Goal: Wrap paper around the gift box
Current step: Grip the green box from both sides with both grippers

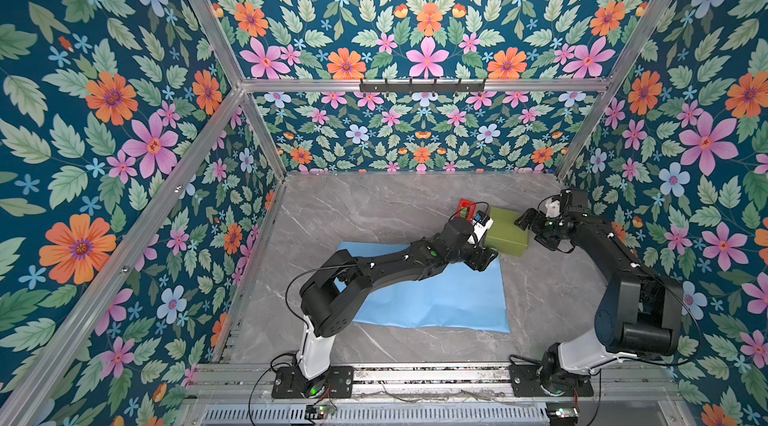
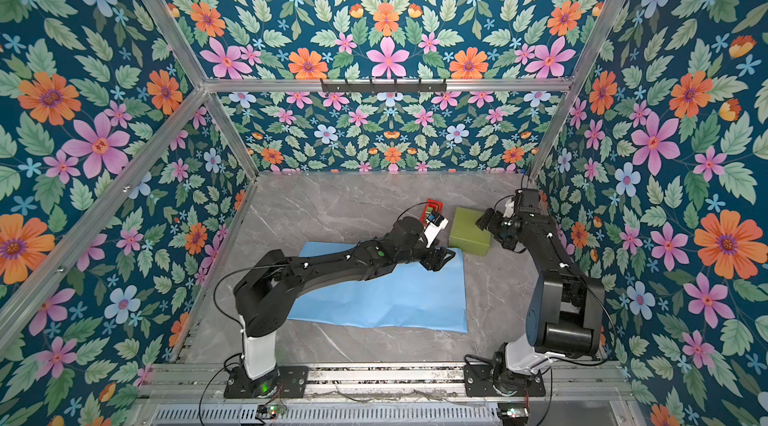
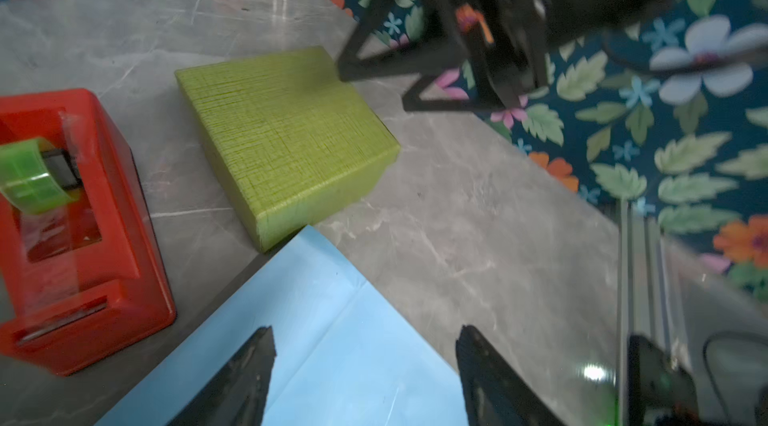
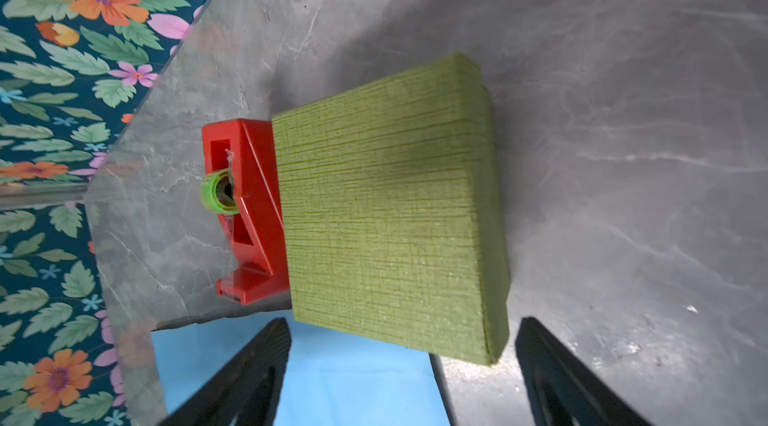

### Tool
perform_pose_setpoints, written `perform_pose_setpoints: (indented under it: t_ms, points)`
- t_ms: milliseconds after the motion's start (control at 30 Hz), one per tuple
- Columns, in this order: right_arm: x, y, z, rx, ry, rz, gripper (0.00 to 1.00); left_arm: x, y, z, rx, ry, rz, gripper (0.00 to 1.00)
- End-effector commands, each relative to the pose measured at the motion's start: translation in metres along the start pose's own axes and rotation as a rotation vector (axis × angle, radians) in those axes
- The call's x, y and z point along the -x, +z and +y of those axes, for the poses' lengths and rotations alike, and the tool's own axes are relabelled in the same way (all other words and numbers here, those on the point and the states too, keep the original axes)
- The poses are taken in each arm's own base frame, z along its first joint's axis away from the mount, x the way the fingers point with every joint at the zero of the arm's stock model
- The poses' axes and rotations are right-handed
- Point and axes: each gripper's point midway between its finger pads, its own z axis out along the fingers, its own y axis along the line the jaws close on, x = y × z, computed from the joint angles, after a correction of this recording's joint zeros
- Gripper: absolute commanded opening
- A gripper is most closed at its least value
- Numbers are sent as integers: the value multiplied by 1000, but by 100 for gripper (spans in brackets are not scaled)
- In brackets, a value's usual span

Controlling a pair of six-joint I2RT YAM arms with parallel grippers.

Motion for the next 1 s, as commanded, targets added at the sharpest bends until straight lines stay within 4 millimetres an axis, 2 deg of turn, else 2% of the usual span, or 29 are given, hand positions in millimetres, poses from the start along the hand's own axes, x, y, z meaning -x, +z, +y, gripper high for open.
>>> perform_pose_setpoints:
  t_ms: [0, 233, 500, 700, 733, 767, 833, 967]
  points:
    - [9, 5, 8, 90, 28, -26, 83, 16, 15, 23, 55, -266, -26, 71]
    - [9, 14, 5, 106, 24, -33, 81, 24, 58, 47, 103, -328, -13, 69]
    - [11, 21, -10, 99, 60, -21, 80, 27, 97, 61, 119, -356, 13, 68]
    - [7, 31, -6, 148, 68, 27, 78, 23, 120, 59, 81, -387, 34, 68]
    - [7, 30, -5, 152, 68, 26, 77, 23, 121, 58, 74, -392, 38, 68]
    - [2, 40, -12, 143, 85, 55, 77, 22, 123, 58, 72, -396, 42, 68]
    - [0, 45, -14, 149, 91, 66, 77, 21, 125, 56, 55, -405, 48, 69]
    - [-2, 52, -11, 194, 101, 80, 75, 16, 129, 47, 3, -435, 64, 69]
